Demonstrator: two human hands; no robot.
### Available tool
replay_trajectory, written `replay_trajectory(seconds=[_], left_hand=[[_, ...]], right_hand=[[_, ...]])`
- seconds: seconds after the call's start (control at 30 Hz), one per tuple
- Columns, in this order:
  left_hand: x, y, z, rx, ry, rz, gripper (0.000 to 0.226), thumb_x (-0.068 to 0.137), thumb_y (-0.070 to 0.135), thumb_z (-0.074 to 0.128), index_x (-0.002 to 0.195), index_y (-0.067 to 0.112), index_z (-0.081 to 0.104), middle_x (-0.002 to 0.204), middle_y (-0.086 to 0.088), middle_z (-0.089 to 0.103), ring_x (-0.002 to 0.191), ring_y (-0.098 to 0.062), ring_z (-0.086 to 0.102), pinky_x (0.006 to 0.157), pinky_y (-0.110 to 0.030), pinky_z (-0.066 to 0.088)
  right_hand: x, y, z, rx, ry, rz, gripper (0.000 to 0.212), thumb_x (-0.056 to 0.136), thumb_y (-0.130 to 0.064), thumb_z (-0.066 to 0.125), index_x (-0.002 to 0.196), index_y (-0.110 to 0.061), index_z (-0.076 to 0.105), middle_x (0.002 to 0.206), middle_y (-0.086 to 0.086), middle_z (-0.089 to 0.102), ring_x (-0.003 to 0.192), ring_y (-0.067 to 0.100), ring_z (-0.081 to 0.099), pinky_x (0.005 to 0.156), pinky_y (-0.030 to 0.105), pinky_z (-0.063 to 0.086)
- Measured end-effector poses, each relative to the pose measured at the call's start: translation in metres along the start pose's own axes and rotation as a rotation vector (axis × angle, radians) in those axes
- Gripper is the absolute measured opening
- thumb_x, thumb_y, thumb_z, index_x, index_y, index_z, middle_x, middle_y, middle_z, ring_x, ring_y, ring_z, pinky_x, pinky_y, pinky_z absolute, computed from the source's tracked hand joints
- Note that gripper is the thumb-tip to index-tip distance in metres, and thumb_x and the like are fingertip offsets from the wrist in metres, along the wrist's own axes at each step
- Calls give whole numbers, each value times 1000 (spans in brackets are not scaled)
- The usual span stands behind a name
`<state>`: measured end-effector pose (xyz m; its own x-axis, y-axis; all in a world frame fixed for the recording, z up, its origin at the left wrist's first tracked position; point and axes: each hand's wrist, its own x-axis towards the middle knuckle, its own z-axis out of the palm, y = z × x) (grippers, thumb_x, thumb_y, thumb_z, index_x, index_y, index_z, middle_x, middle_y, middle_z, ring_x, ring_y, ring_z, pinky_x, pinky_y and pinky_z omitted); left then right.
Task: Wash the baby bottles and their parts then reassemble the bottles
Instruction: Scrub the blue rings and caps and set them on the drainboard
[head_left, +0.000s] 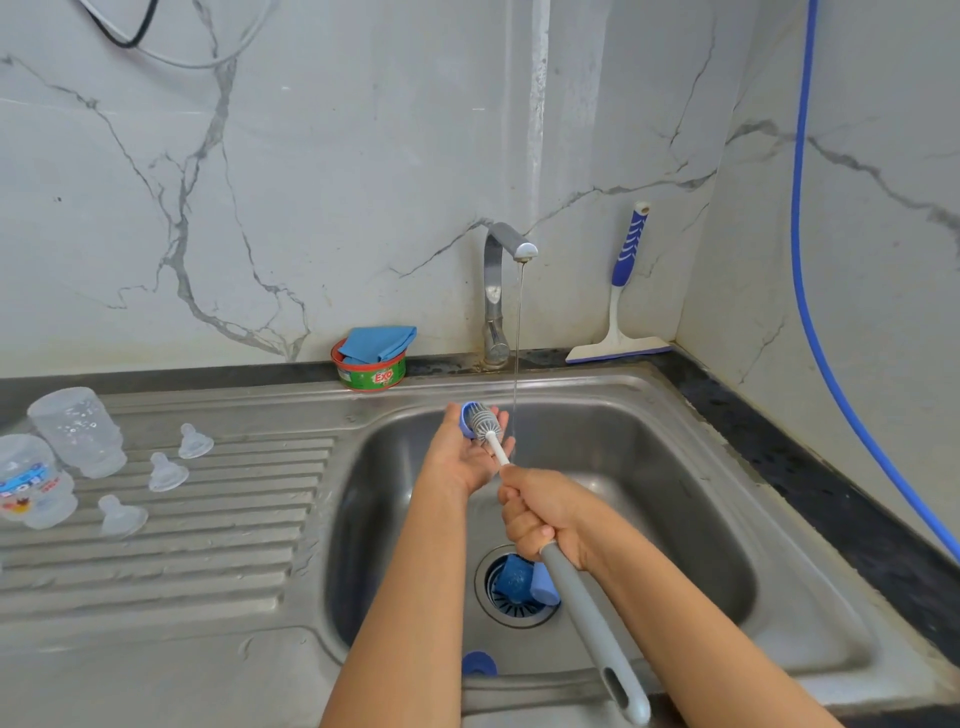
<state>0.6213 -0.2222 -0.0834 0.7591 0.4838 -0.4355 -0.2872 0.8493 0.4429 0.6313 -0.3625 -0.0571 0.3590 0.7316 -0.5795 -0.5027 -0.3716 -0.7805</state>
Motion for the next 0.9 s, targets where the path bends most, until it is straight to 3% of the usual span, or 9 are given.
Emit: replay_trajectory(seconds=[0.13,0.37,0.47,0.53,0.6,0.77,0.9], left_hand=[[-2,2,-3,17,16,-24,42,94,40,56,111,1,59,95,-9,67,100,-22,65,97,-43,46],[-4,13,-9,79,0,4,38,86,35,69,105,3,62,88,-9,70,85,-21,69,92,-42,52],[-1,12,-11,286,74,166,30,85,27,71,102,4,62,95,-10,69,87,-18,67,83,-35,53],[3,5,-10,466,155,314,19,83,20,74,88,6,62,89,-9,67,80,-15,64,79,-35,54],[6,-2,-7,491,190,379,18,80,16,78,81,7,62,81,-9,64,72,-17,61,83,-38,54],[19,-9,1,350,192,257,27,84,23,73,95,2,61,83,-14,62,71,-21,60,63,-32,53],[26,1,26,278,77,68,33,92,31,63,100,0,57,91,-20,62,78,-28,63,81,-40,52]], right_hand=[[-4,-2,-7,-293,-13,-30,35,100,-27,35,66,-17,35,46,-7,26,31,3,19,28,12,16],[-13,-6,-12,-454,-138,25,31,96,-23,33,65,-20,31,49,-8,24,35,4,18,29,14,19],[-14,-2,-7,-575,-38,23,26,94,-18,30,68,-17,32,49,-4,25,36,7,20,31,15,19],[-8,4,-6,-724,94,-39,24,93,-11,29,70,-13,35,49,2,32,36,12,26,32,16,22],[-1,7,-5,-822,214,-103,23,93,-10,28,72,-10,38,51,7,39,35,17,33,32,16,26],[7,6,-12,-748,336,-199,24,95,-22,32,82,-8,47,57,5,44,36,16,38,36,21,29],[3,-3,-21,-536,282,-250,27,96,-17,32,70,-13,40,53,1,35,33,11,30,36,19,23]])
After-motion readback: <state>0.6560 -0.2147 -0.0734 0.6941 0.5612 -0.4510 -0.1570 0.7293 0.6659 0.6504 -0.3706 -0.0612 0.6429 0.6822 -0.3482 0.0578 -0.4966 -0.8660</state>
